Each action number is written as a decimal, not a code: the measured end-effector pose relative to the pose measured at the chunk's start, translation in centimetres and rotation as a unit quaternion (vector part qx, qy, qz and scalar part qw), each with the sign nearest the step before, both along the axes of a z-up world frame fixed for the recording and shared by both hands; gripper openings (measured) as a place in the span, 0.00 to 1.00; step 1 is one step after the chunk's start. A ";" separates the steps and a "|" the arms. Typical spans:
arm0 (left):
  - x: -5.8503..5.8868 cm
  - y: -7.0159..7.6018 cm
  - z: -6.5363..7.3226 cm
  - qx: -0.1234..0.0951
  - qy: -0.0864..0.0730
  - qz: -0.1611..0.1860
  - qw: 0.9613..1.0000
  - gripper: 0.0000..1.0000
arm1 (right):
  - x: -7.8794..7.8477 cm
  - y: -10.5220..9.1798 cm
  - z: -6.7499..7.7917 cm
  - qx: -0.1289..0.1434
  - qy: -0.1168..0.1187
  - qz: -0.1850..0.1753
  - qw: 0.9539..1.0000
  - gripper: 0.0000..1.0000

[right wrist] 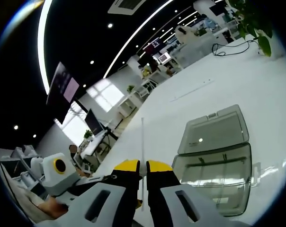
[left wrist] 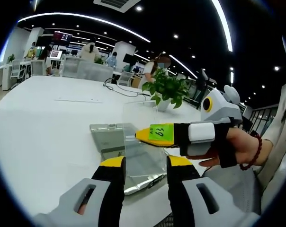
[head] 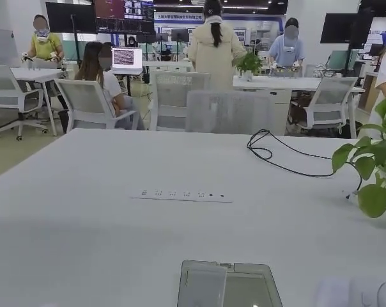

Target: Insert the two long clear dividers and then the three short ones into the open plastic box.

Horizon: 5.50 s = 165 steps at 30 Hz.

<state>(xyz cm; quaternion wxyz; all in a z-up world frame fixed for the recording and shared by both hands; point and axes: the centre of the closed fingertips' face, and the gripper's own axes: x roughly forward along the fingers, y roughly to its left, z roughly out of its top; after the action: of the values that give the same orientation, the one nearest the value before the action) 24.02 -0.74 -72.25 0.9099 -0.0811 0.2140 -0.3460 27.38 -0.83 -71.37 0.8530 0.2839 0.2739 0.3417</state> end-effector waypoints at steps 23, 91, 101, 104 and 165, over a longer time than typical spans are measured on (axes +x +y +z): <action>-0.8 0.1 -1.1 0.108 -0.074 -0.070 0.989 0.86 | -1.1 -4.1 -3.8 -0.099 0.189 -0.003 0.977 0.06; 1.0 0.7 -2.7 0.088 -0.063 -0.044 0.993 0.98 | 0.6 -8.5 -10.2 -0.223 0.331 0.017 0.917 0.06; 1.0 0.8 -2.8 0.085 -0.061 -0.040 0.994 0.97 | 0.6 -8.4 -10.3 -0.273 0.308 0.046 0.910 0.07; 1.0 0.7 -2.7 0.084 -0.062 -0.040 0.994 0.97 | 0.6 -8.6 -10.3 -0.269 0.314 0.047 0.909 0.07; 1.0 2.0 -1.9 0.088 -0.051 -0.016 0.995 0.91 | 1.1 -7.5 -12.2 -0.387 0.210 0.071 0.895 0.10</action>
<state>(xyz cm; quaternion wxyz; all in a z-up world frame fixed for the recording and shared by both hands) 25.07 1.28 -74.19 0.9177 0.0204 0.1983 -0.3436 28.52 -8.30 -83.58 0.7913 -0.0237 0.5771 0.2007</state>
